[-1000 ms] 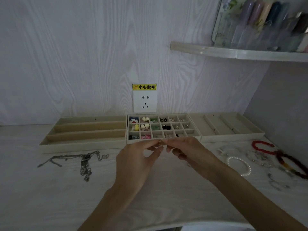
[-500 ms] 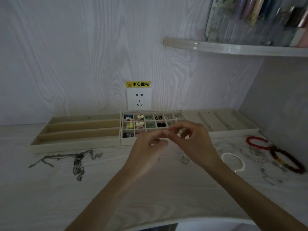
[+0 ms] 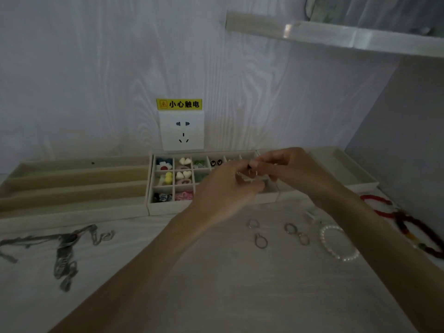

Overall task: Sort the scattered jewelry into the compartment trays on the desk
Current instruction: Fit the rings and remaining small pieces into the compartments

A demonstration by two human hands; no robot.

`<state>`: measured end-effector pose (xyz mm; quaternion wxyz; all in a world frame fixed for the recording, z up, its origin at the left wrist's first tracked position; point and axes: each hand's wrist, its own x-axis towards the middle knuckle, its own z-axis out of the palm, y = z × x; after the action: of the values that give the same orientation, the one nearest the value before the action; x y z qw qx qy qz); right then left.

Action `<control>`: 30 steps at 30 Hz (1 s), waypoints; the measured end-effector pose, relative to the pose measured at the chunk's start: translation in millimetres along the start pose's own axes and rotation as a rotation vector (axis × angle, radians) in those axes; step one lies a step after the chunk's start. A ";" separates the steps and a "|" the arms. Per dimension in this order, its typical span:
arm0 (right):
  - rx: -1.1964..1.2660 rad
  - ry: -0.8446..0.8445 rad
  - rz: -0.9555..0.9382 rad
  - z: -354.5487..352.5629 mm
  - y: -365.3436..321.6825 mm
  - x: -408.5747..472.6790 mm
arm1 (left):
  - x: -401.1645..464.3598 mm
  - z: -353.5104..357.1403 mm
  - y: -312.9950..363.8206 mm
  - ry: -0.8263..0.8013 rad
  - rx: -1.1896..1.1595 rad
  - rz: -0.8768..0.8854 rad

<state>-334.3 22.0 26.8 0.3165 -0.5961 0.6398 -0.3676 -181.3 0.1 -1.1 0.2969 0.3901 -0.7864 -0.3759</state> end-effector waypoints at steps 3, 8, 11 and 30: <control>-0.063 -0.064 0.015 -2.2 4.5 14.9 | 13.1 -0.3 -2.3 -0.011 -0.099 -0.057; -0.033 -0.097 -0.021 1.8 7.8 33.3 | 23.7 -9.6 -13.1 0.012 -0.235 -0.093; -0.002 -0.089 -0.059 3.6 10.0 39.2 | 30.9 -10.9 -15.1 0.025 -0.327 -0.200; -0.066 0.050 -0.339 -0.1 3.4 39.3 | 35.7 -21.0 -17.7 0.058 0.034 0.025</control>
<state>-339.6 -17.1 25.3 0.2142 -0.6962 0.5497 -0.4091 -177.0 -44.6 1.9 0.3174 0.3959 -0.7886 -0.3473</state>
